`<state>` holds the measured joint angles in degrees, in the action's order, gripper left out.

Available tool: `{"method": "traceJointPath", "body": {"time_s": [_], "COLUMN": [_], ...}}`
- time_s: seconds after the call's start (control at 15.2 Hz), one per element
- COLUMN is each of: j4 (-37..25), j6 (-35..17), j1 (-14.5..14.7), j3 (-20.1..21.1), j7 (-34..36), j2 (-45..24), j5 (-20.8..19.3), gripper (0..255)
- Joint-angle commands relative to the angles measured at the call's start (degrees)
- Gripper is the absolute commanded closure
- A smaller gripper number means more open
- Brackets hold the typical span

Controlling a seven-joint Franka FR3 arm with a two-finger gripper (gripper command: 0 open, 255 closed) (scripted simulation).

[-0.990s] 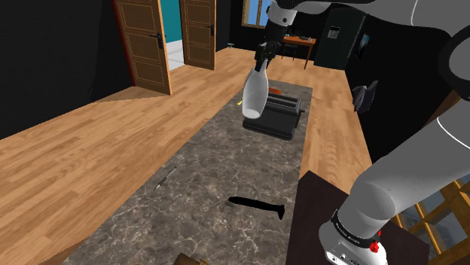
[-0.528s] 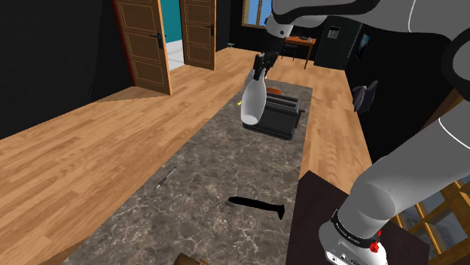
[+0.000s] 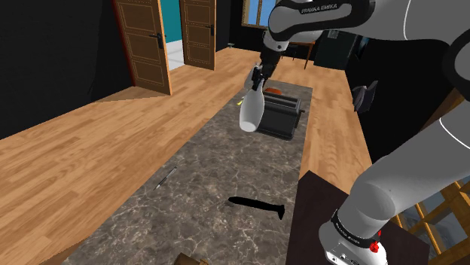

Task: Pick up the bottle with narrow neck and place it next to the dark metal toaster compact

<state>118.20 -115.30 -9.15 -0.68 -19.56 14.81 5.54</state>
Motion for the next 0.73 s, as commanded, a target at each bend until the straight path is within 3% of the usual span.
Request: {"method": "traceJointPath", "body": {"time_s": [0.0,0.66], "j4": [1.4,8.0], "j6": [-1.5,-9.2], "j1": [0.0,0.1], "j3": [0.0,0.0], "j7": [-0.2,-1.0], "j2": [-0.1,-1.1], "j5": [0.1,0.5], "gripper": [255,255]}}
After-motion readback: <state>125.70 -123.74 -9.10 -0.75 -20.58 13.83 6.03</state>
